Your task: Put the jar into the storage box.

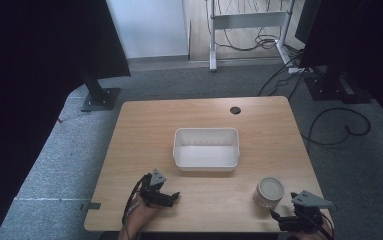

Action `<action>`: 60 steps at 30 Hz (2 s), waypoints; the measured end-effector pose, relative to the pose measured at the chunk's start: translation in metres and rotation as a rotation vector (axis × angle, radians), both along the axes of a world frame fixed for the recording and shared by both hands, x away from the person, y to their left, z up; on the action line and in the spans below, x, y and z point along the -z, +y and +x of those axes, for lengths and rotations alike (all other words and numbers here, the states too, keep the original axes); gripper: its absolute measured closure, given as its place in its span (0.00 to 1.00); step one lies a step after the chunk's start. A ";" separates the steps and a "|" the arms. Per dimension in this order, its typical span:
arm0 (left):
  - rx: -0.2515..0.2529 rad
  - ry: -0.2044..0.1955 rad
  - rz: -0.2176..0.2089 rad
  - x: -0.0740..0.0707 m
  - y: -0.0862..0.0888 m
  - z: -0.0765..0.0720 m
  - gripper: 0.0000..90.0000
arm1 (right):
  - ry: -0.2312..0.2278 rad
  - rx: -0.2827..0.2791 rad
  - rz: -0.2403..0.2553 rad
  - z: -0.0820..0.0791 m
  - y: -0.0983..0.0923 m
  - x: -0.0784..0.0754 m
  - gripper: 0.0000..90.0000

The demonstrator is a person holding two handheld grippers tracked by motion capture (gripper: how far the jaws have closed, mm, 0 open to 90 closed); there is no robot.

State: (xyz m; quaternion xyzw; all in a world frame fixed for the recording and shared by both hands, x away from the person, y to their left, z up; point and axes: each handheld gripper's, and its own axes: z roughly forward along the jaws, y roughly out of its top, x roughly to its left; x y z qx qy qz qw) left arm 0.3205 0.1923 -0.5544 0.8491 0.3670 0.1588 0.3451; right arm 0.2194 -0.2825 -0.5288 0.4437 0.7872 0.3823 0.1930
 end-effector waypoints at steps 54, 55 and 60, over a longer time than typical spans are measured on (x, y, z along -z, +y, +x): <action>0.000 0.000 0.000 0.000 0.000 0.000 0.01 | -0.028 0.063 -0.007 0.029 0.034 -0.003 0.11; 0.000 0.000 0.000 0.000 0.000 0.000 0.01 | -0.030 0.064 -0.009 0.029 0.035 -0.004 0.11; 0.000 0.000 0.000 0.000 0.000 0.000 0.02 | -0.038 0.059 -0.023 0.031 0.041 -0.007 0.11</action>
